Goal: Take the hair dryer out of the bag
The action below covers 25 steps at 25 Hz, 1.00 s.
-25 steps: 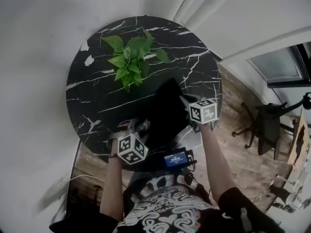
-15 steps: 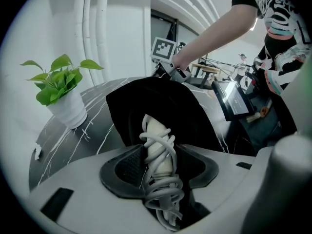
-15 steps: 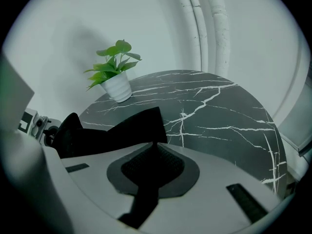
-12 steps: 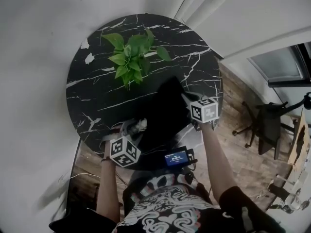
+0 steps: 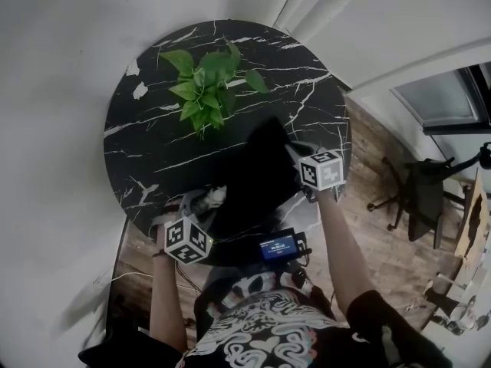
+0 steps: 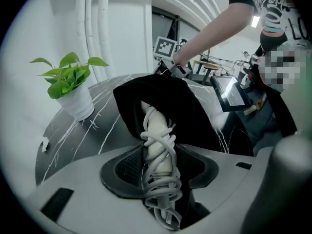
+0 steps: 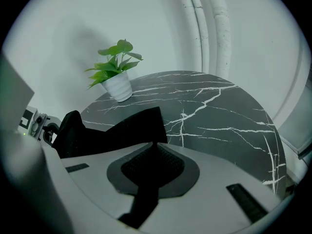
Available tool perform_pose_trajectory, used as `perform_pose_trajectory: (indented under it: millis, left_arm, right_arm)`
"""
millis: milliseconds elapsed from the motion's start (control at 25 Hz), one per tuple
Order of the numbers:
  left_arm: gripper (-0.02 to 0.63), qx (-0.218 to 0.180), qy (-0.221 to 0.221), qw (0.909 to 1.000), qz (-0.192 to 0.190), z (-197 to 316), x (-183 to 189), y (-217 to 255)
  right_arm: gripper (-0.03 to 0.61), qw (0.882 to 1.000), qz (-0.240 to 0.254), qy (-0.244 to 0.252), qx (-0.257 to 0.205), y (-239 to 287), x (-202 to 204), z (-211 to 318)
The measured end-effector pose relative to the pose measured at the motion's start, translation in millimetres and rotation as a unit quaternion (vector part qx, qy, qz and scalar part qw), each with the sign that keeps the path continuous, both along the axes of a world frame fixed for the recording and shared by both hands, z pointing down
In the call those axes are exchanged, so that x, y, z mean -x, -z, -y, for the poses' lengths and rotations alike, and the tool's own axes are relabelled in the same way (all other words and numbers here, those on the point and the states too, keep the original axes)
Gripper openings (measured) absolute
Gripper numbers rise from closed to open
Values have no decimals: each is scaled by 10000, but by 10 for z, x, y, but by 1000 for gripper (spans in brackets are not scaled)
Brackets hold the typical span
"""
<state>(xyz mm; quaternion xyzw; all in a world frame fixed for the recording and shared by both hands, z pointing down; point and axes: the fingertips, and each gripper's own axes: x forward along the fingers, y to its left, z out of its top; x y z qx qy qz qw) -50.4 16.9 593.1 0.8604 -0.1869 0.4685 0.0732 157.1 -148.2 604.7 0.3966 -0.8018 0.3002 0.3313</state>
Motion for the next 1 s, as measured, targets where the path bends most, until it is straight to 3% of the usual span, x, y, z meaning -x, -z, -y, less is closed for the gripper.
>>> perform_pose_trajectory:
  millis: [1000]
  left_arm:
    - [210, 60, 176, 9992, 351, -204, 469, -33]
  right_arm:
    - [31, 9998, -70, -60, -157, 11, -1, -5]
